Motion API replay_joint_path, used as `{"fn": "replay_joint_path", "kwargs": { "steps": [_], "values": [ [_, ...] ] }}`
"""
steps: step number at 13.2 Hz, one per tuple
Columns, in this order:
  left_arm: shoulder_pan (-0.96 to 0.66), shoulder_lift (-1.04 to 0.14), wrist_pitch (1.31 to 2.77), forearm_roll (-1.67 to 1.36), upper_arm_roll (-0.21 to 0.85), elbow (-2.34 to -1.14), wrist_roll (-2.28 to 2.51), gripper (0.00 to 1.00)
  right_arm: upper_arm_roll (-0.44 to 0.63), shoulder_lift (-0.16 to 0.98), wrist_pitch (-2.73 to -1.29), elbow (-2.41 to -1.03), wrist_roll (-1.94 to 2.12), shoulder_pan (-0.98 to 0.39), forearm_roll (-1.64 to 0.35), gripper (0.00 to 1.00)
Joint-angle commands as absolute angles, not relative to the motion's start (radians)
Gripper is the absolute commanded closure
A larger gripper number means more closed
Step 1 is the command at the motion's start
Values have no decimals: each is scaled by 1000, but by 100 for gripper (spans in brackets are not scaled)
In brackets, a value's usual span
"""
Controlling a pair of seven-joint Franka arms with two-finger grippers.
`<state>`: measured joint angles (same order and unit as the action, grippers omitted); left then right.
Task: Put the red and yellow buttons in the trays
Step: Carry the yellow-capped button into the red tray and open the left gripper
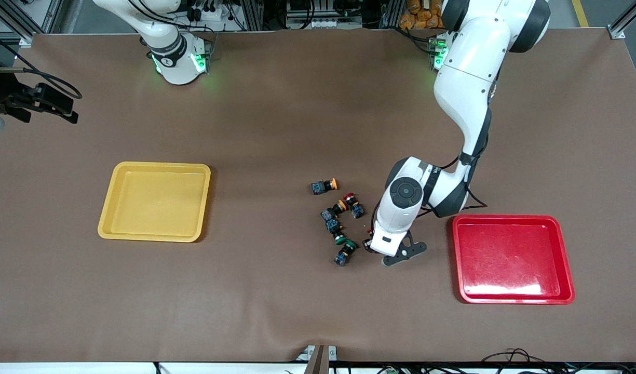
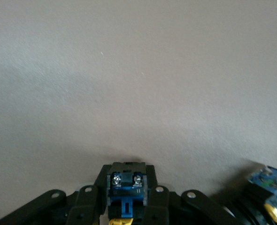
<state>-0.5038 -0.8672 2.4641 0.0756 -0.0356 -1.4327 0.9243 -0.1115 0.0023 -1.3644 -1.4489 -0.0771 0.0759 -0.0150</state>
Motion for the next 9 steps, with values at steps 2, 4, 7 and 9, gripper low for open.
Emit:
{"fn": "replay_joint_path", "kwargs": {
  "steps": [2, 4, 7, 9],
  "values": [
    [-491, -822, 2331, 98, -68, -1382, 850, 100, -127, 8, -1351, -1431, -66, 100, -29, 0],
    [-456, -783, 2290, 101, -67, -1379, 792, 100, -127, 9, -1351, -1433, -66, 100, -29, 0],
    [-394, -741, 2229, 98, -64, -1385, 640, 100, -127, 8, -1353, -1431, -66, 100, -29, 0],
    [-339, -741, 2227, 97, -63, -1390, 536, 100, -127, 8, -1353, -1431, -66, 100, -29, 0]
  ]
}}
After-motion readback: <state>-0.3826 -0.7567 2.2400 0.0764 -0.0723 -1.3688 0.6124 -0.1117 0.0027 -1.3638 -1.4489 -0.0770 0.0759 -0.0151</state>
